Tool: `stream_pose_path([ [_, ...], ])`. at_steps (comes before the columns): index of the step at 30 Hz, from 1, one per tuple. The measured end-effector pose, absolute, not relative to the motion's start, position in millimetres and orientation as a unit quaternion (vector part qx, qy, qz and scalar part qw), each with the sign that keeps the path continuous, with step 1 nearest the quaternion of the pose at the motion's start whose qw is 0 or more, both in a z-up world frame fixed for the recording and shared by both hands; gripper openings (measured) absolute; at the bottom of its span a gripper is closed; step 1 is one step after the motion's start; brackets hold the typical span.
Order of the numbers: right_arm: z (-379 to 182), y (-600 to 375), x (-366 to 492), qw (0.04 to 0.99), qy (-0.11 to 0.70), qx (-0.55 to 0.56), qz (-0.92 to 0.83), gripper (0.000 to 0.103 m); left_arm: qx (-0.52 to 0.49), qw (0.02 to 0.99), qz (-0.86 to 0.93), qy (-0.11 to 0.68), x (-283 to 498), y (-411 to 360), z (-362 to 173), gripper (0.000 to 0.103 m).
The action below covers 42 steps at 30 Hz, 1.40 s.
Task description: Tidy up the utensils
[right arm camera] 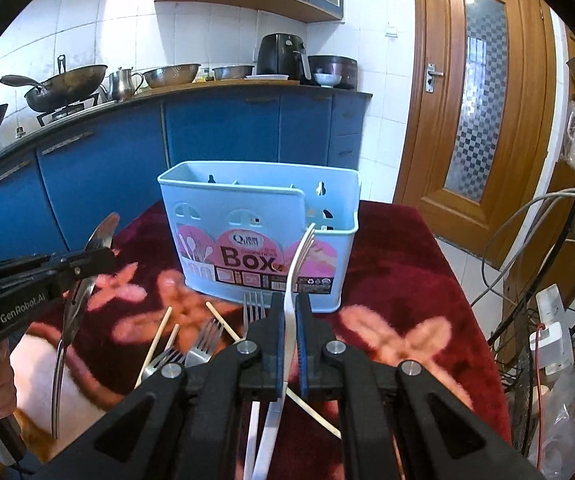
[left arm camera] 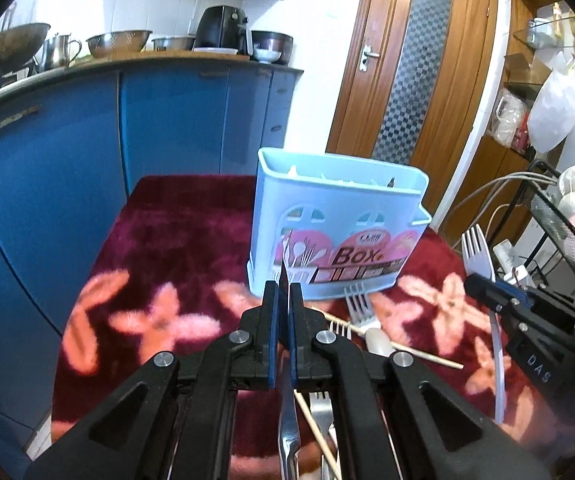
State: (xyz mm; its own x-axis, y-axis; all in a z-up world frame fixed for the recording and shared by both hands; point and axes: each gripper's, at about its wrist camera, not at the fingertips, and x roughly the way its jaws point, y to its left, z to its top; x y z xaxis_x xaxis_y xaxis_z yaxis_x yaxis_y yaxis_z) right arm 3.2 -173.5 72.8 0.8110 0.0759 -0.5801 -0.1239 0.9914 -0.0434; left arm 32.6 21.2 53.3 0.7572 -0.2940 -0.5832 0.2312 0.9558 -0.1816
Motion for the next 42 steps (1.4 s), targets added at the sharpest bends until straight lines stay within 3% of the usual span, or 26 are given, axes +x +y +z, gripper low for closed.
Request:
stream_pose_path([
  [23,102.7,-186.4,25.1,0.963,0.262,-0.020,0.063,0.006,-0.070,0.953,-0.154,0.251,67.4,-4.9,115.8,0.002],
  [42,162.3,-212.7,91.4,0.977,0.186,0.054,0.088,0.006,-0.076,0.980,-0.117,0.143,156.0,-15.1,196.5,0.002],
])
